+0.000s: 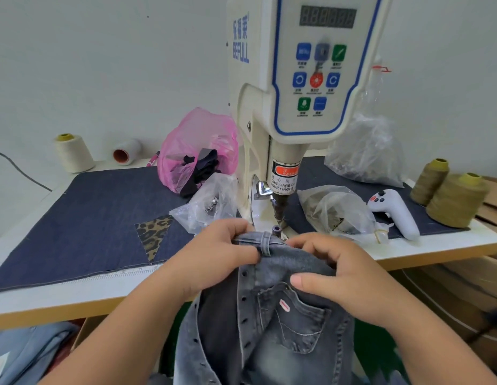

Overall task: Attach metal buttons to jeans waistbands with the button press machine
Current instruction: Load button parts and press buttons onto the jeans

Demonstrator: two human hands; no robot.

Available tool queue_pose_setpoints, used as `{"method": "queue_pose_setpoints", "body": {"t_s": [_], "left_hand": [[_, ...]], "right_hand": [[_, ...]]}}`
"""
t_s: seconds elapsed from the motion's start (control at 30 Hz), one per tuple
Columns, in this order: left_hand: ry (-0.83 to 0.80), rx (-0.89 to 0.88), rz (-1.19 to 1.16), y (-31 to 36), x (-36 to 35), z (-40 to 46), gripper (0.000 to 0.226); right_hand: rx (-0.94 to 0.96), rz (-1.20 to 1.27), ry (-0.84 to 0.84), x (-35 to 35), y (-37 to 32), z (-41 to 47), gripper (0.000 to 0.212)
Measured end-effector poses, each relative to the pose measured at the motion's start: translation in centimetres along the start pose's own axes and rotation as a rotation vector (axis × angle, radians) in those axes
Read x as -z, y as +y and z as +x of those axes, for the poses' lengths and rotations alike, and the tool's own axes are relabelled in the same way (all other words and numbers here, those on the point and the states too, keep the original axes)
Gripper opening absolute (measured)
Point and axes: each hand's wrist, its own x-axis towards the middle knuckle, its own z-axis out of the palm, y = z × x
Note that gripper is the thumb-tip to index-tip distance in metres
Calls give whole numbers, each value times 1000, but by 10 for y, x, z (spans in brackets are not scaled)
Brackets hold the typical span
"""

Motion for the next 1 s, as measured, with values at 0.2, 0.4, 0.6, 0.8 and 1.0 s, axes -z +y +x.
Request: {"method": "queue_pose_setpoints", "body": {"t_s": [0.2,0.4,0.6,0.8,1.0], "left_hand": [[108,-125,149,6,1,7,21],[181,-66,99,10,-11,16,8],[123,14,79,9,-14,21,25],[176,11,195,-8,-24,36,11],[286,64,229,-16,-26,59,17]], "right_hand": [[-95,334,-59,6,7,15,57],[-121,321,-196,-5,15,17,57],[-133,331,40,-7,26,23,34],[-150,352,238,-2,33,35,24],[-249,419,294,-2,41,53,12]]}}
